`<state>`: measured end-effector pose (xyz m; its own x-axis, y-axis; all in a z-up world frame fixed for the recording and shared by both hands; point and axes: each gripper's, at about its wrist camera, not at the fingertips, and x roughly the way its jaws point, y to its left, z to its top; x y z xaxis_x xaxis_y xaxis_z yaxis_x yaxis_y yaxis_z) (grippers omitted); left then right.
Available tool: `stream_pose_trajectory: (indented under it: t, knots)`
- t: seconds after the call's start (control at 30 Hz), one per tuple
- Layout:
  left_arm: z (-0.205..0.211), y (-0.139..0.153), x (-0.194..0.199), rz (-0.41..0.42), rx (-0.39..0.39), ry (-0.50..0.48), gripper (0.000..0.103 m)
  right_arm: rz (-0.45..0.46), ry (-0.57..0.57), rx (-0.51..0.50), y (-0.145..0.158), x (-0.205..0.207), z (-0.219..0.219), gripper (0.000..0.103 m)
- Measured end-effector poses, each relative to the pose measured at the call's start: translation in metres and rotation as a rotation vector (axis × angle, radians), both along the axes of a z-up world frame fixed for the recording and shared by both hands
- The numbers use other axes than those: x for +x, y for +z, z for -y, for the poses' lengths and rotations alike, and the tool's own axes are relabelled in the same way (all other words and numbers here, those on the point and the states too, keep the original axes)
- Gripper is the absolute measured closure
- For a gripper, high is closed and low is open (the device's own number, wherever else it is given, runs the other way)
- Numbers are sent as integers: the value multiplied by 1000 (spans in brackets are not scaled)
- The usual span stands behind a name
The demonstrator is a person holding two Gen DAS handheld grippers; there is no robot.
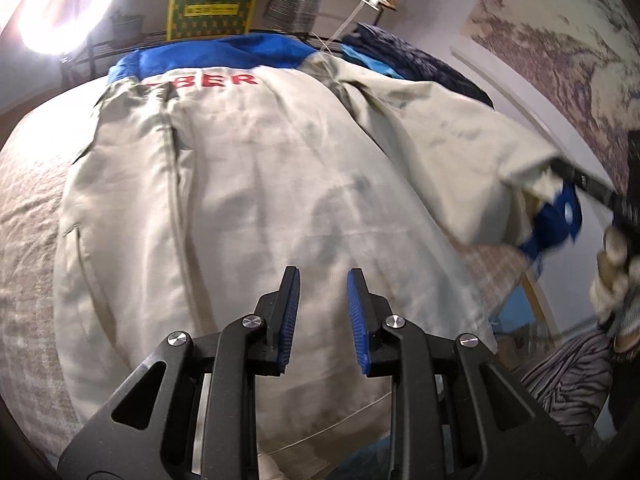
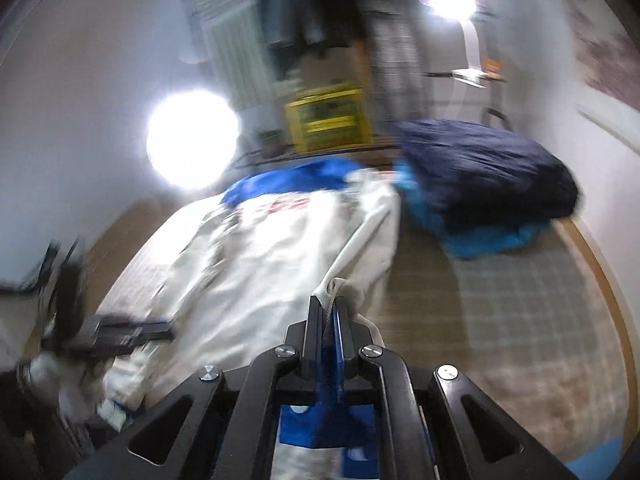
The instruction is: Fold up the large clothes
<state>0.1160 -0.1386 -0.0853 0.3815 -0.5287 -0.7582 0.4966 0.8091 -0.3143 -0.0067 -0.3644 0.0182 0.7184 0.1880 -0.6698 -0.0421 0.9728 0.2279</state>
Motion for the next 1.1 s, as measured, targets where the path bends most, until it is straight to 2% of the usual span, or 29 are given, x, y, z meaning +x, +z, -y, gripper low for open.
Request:
stream_pose_trajectory:
  t: [0.1, 0.27, 0.4, 0.57, 0.67, 0.73, 0.77, 0.8, 0.83, 0.93, 1.0, 1.1]
  knots:
    - [-12, 3, 4, -2, -17, 34, 79, -28, 131, -59, -10, 8, -45, 101]
    - [-26, 3, 7, -15, -34, 73, 79, -120, 318, -163, -48, 17, -111, 101]
    - [-31, 1, 7, -21, -36, 84, 79, -179, 432, -198, -75, 16, -140, 101]
    - [-33, -3, 11, -35, -28, 94, 79, -255, 600, -288, -108, -1, -178, 101]
    - [-34, -6, 16, -56, -31, 100, 79, -291, 647, -314, -121, -8, -187, 100]
    - [-34, -9, 19, -69, -32, 104, 79, -304, 657, -287, -119, -9, -184, 92]
    - [-35, -9, 19, -72, -34, 106, 79, -315, 665, -241, -115, -8, -179, 83]
    - [-35, -10, 18, -76, -40, 107, 79, -313, 671, -207, -111, -8, -174, 68]
    - [-35, -11, 18, -83, -50, 106, 79, -307, 675, -170, -106, -7, -169, 65]
    - [-33, -14, 7, -119, -87, 93, 79, -264, 671, -41, -82, -11, -143, 65]
    - [-30, -18, -4, -157, -126, 80, 79, -227, 620, 37, -66, -9, -117, 65]
    - [-20, -25, -23, -212, -162, 49, 79, -186, 518, 82, -51, 2, -79, 65]
